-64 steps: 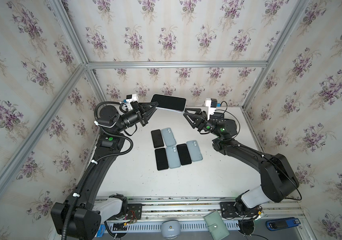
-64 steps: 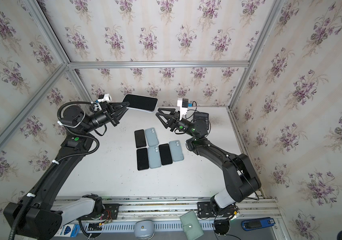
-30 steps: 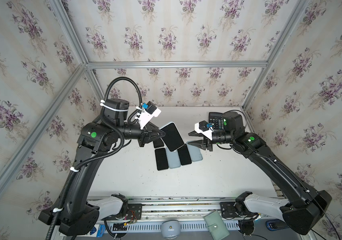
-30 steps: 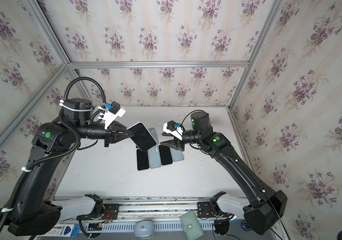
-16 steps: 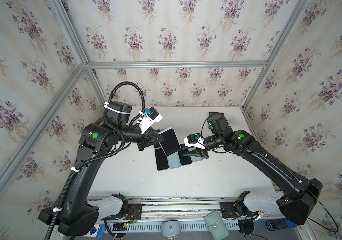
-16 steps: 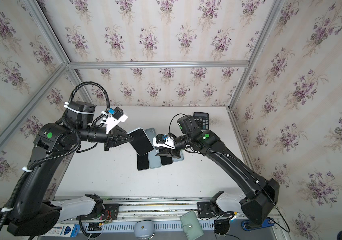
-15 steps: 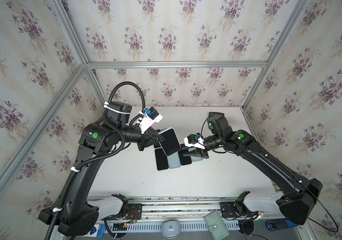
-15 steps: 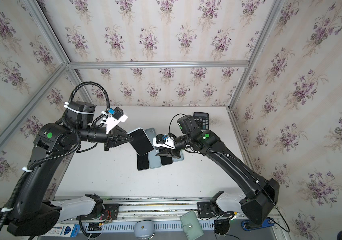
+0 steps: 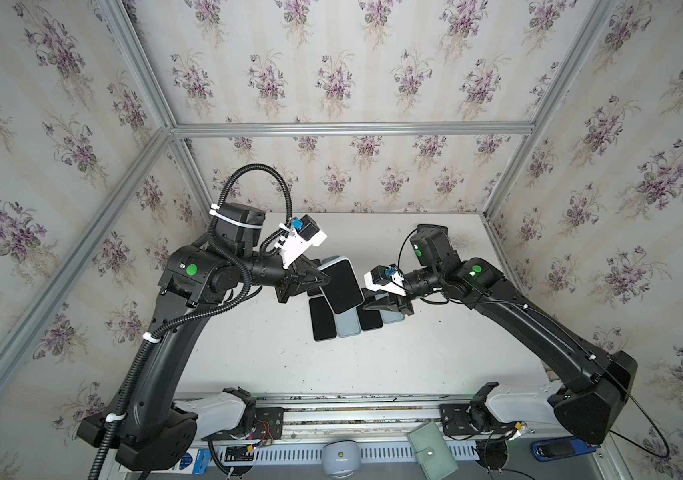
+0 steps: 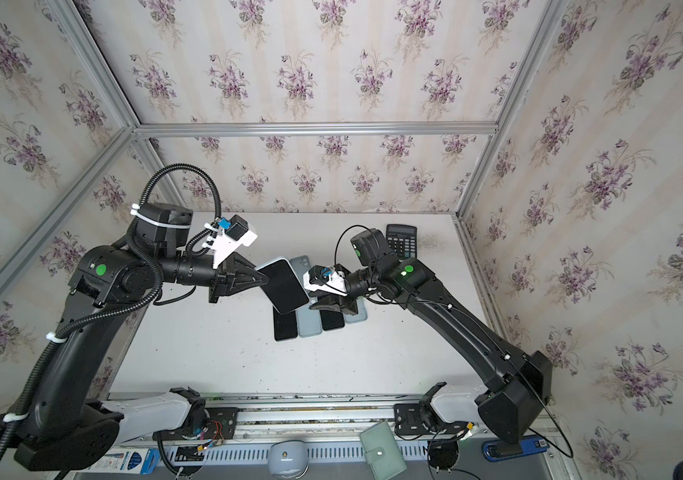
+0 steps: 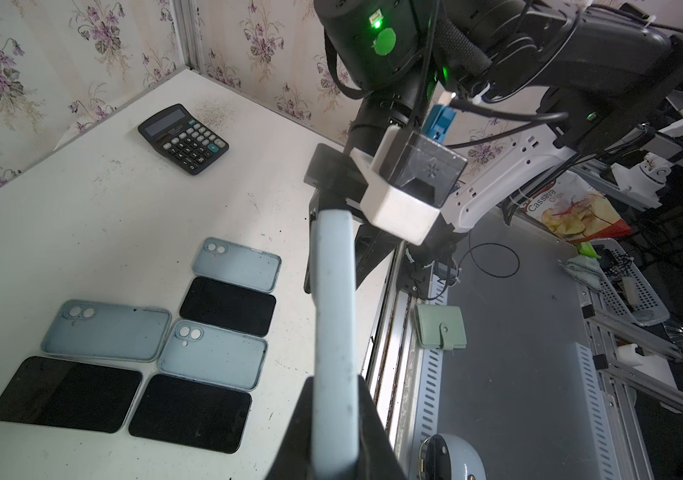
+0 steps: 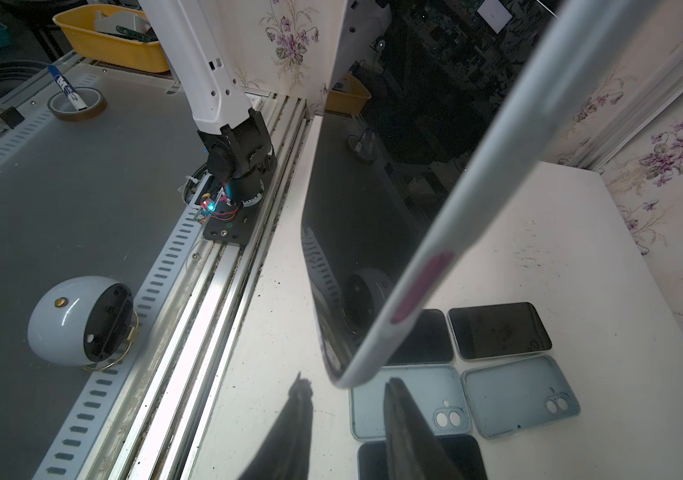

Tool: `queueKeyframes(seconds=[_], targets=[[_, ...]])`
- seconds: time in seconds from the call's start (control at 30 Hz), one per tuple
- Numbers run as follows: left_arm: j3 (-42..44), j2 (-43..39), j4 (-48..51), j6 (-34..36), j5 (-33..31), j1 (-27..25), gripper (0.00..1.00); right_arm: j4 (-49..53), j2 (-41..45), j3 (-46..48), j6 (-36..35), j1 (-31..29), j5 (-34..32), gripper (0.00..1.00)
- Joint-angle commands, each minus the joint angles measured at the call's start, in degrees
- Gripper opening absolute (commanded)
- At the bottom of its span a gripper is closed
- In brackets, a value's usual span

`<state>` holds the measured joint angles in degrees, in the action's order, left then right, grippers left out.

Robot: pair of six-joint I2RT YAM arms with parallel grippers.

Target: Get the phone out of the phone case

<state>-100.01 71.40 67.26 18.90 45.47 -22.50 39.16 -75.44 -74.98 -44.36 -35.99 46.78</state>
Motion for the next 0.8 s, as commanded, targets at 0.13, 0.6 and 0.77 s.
queueKeyframes(seconds=[0.13,0.6,0.77], targets=[[-0.1,-0.1,-1.8,1.1,2.4,-0.1,0.00,0.0,-0.2,-1.5,0.1,-0.1,2.7,0.31],[-0.3,0.1,-2.0,1.0,2.5,-0.3,0.00,2.7,-1.3,-3.0,-1.4,-0.8,3.7,0.26],[-0.4,0.5,-2.0,1.2,3.0,-0.3,0.00,4.5,-1.6,-3.7,-2.8,-1.0,4.3,0.18]])
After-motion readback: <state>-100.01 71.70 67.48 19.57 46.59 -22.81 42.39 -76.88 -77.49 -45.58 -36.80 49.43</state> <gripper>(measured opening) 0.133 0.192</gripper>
